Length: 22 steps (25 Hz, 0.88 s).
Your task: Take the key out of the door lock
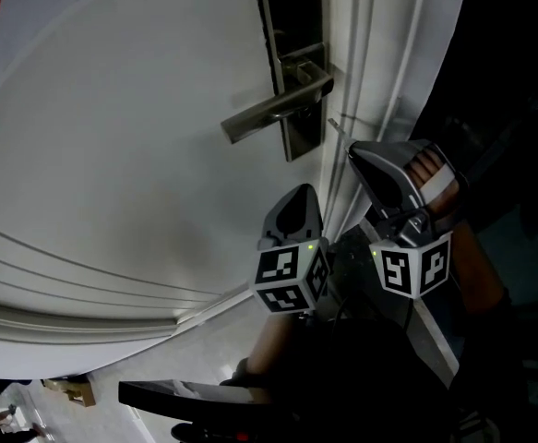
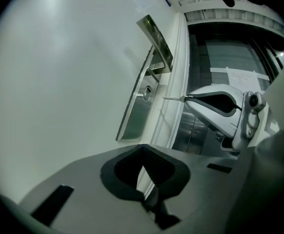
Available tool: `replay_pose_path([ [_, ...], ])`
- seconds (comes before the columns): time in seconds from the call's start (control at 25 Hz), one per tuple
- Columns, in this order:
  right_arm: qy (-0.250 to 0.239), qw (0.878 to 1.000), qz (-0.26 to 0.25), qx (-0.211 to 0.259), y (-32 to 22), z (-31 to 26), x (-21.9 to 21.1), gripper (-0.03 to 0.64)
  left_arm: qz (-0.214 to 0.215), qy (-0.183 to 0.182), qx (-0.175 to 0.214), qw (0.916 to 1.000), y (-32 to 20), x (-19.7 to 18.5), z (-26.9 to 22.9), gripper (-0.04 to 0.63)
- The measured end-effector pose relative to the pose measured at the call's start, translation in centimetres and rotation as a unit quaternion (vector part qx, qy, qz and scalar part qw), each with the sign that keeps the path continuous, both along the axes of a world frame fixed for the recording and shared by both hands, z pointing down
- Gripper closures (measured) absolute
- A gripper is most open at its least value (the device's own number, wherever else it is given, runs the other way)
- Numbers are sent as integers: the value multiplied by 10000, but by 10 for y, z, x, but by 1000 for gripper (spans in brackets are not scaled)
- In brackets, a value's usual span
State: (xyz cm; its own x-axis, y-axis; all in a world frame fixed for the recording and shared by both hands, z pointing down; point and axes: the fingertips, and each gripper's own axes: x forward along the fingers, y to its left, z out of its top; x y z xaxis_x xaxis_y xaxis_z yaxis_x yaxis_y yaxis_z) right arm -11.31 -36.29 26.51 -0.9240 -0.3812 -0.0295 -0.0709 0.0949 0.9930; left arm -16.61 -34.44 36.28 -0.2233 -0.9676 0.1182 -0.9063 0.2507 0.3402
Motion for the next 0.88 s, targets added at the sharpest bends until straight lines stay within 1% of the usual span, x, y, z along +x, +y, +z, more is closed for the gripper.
replay_pose_path([
  [0.28,-375,9964,432,-619,-13,8,28,604,292,-128,27,9995,-8,20,-1,595],
  [0.44,-681,9878,671,-1226,-16,18,46,604,448,-177,112,9988,-14,31,-4,595],
  [0.52,-890,9802,809,-1570,-19,24,56,604,497,-207,162,9984,-17,35,-7,595],
  [0.64,-1306,9631,974,-2143,-26,30,71,604,602,-247,213,9977,-22,44,-10,595],
  [0.8,-1735,9407,1316,-2601,-41,33,95,604,827,-284,210,9959,-32,58,-11,595],
  [0.88,-1941,9291,1365,-2836,-43,34,105,604,955,-355,238,9945,-36,66,-15,595],
])
